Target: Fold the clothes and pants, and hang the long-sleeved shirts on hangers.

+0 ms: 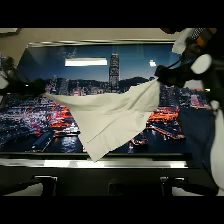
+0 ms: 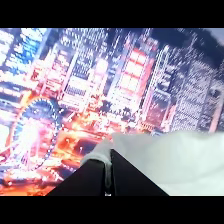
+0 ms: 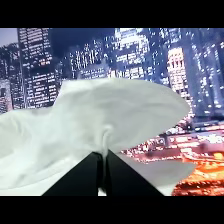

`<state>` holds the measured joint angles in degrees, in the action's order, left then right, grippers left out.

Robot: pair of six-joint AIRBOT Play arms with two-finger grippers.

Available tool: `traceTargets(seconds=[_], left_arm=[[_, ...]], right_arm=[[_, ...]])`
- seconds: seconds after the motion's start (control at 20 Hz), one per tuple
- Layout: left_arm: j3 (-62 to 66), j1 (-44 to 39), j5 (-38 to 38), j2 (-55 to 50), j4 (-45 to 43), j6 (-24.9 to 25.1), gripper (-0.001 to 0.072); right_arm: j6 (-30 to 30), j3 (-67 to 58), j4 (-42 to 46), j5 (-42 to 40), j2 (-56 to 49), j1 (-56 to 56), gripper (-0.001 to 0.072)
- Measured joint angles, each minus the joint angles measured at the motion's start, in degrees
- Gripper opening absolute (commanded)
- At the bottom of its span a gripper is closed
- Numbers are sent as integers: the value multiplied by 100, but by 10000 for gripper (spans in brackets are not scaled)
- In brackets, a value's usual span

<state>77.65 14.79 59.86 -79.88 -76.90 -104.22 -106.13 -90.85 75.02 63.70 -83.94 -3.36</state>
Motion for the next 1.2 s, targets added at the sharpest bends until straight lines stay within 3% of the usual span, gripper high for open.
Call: traceTargets(seconds=[0.1,0.15,0.25,0.5,0.7,0.85,1.0,1.2], left_arm=[[-22,-155,-131,-605,13,31,15],[-28,-223,-203,-839,28,35,15],[-35,-304,-337,-1121,39,55,15],[70,-328,-422,-1338,39,79,15],[251,-297,-271,-1355,39,96,15],[317,-289,-120,-1346,37,96,16],[343,-289,50,-1344,39,96,16],[352,-289,240,-1342,39,98,16]], right_arm=[[-9,0,-396,-282,-752,0,34],[-26,0,-568,-398,-1016,0,78],[-44,0,-833,-527,-1390,0,275],[129,-2,-1102,15,-1412,321,442],[680,192,-1147,1244,-815,1088,442],[925,1117,-1318,1812,-114,1453,443],[1078,2785,-1958,1609,780,1353,439],[1163,4806,-2990,638,1644,505,440]])
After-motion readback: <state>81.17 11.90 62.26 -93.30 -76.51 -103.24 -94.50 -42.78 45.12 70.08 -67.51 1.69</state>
